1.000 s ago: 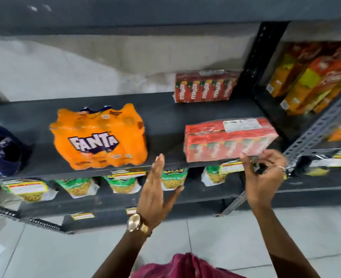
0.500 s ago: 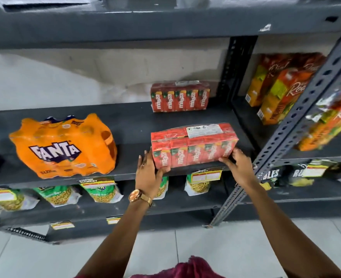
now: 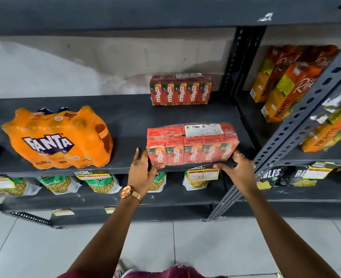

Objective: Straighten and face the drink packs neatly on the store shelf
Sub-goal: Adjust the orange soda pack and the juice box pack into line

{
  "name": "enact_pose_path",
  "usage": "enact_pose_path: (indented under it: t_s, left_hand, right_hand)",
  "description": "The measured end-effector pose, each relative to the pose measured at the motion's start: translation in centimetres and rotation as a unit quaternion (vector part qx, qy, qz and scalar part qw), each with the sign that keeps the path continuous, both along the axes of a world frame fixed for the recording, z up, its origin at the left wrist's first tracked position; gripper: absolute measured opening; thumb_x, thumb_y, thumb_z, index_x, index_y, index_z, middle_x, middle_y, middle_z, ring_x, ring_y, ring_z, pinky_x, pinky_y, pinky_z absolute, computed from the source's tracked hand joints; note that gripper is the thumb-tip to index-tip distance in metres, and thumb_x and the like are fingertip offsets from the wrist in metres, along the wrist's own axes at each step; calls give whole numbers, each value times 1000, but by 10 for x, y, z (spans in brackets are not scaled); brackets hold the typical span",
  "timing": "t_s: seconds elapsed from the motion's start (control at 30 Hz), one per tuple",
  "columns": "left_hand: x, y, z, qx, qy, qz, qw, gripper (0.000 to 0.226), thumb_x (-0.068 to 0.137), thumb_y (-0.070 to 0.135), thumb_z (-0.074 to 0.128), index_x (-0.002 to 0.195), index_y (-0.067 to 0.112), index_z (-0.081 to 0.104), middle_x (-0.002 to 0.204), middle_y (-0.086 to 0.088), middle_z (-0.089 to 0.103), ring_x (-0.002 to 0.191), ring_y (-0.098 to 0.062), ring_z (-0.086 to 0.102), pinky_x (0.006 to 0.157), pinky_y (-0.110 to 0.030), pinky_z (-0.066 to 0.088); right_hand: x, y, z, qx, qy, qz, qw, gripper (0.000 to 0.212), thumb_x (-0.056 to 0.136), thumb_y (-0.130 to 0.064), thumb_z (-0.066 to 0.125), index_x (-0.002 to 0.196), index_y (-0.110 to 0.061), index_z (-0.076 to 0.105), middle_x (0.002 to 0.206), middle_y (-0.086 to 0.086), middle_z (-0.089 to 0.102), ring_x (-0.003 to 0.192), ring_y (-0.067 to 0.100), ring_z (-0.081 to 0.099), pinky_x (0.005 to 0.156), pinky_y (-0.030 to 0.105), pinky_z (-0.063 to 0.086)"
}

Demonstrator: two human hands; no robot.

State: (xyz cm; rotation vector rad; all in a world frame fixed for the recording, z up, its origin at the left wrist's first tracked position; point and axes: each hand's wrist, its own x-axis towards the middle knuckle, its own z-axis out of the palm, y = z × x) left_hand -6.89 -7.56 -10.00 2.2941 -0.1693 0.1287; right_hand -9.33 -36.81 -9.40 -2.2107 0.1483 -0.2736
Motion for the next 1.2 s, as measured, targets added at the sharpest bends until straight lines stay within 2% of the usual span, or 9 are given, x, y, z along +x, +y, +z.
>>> enact_pose_path:
  t_s: [0.13,0.27,0.4,0.53,0.73,0.83,0.9,1.0,1.2]
  left_hand:
    - [3,4,-9,31,-6,-2,1000,80,81,74,32,130,11,43,124,-10,63,136,-35,38,110,-45,32]
    - [3,4,-9,52,-12,0,999,83,80,75,28,131,11,43,126,-10,62,141,-34,28,110,-47,31]
    - [-1,2,-1,61,-7,-9,998,79,82,69,36,132,8,42,128,-11,61,140,-34,29,114,-45,26]
    - [-1,4,-1,67,14,-10,998,70,87,54,50,137,7,36,134,-10,57,143,-32,22,112,-50,32]
    - [-10,4,15,97,39,-28,994,68,91,44,51,142,7,25,147,-14,41,144,-32,19,116,-46,24]
    - [-10,10,17,117,59,-47,990,66,94,35,49,146,11,17,151,-13,33,143,-37,20,118,-46,19]
    - [-12,14,22,132,74,-64,986,58,95,27,50,143,12,22,148,-13,38,139,-39,28,112,-52,31]
    - [-20,16,34,156,68,-66,983,44,94,21,51,133,10,33,127,-18,53,120,-39,50,91,-50,47]
    - [-19,11,36,190,45,-21,981,36,93,29,53,121,10,39,112,-20,62,99,-42,61,76,-45,49]
  right_hand:
    - [-1,2,-12,-3,-22,-35,999,49,71,-27,81,111,-7,61,103,13,74,93,27,70,82,43,56]
    - [0,3,-13,12,-42,-36,998,45,71,-24,81,108,-6,63,102,11,74,90,25,70,78,37,56]
    - [-2,6,-10,32,-51,-38,998,41,71,-18,82,106,-6,65,94,-1,70,85,17,68,70,15,52]
    - [-3,8,-14,41,-45,-44,997,44,71,-22,81,108,-7,63,103,8,73,93,22,68,79,36,55]
    - [-11,22,-6,-51,-24,-64,996,48,79,-24,75,114,2,55,108,22,67,98,36,63,73,24,34]
    - [-13,26,-4,-61,10,-68,996,54,80,-31,73,117,1,51,115,24,63,108,40,59,82,33,39]
    - [-15,29,2,-56,36,-73,995,53,80,-32,73,116,0,50,117,23,63,111,40,58,88,42,44]
    - [-17,38,11,-51,58,-92,993,51,82,-25,72,118,3,48,121,26,61,116,41,55,90,43,43]
    - [-15,40,8,-67,50,-125,989,39,84,-18,68,111,5,51,112,30,63,106,45,60,83,44,46]
